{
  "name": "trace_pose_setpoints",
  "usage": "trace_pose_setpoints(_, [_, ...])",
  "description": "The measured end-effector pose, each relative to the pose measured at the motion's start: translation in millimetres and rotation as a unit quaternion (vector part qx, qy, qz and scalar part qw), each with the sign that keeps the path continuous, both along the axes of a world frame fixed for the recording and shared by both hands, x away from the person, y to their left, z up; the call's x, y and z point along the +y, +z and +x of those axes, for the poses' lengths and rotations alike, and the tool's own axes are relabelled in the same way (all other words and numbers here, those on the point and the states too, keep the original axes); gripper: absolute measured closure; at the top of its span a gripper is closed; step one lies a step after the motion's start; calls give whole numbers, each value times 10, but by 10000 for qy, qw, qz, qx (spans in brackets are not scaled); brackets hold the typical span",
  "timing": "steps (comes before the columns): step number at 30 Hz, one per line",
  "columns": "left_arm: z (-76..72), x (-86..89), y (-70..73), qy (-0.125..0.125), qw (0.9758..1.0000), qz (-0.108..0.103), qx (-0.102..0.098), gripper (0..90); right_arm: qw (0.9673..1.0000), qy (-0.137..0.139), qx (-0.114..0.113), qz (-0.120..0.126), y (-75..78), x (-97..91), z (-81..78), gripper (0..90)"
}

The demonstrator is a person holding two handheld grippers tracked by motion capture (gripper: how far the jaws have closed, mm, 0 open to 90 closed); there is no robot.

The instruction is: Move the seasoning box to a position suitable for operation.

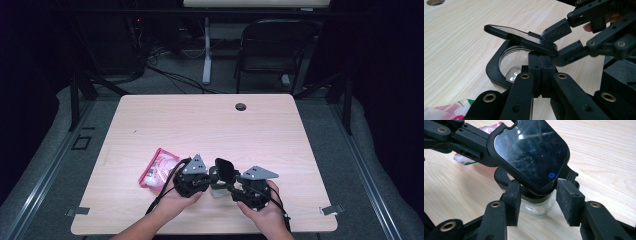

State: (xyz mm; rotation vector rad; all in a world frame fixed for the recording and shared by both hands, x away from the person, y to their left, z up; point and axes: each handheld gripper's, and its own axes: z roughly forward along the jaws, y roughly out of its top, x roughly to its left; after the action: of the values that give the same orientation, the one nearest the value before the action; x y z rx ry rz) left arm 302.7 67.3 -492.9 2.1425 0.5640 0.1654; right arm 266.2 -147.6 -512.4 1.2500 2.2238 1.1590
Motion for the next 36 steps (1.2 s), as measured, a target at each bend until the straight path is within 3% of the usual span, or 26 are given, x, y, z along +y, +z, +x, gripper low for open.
trace_pose_setpoints(1, [-1, -1, 2, 0, 10000, -11, 1, 900, 10000, 0, 0, 0, 0, 0, 0, 528])
trace_pose_setpoints(2, [-4, -5, 12, 4, 10000, -11, 6, 900, 9998, 19, -180, -32, -8, 35, -6, 471])
trace_pose_setpoints(5, [-4, -9, 19, -16, 10000, -13, -5, 900, 9990, 10, -393, -229, -5, 80, -7, 452])
trace_pose_setpoints(27, [29, -14, 43, 45, 10000, -43, -16, 899, 9993, 138, -321, -99, -5, 47, 228, 347])
trace_pose_setpoints(31, [39, -19, 54, 50, 10000, -67, -24, 897, 9990, 215, -287, -263, 12, 57, 276, 339])
trace_pose_setpoints(33, [46, -16, 82, 55, 9999, -95, -58, 897, 9992, 225, -304, -131, 22, 74, 299, 337])
trace_pose_setpoints(36, [61, -14, 94, 66, 9999, -142, -70, 896, 9989, 232, -348, -226, 39, 86, 327, 338])
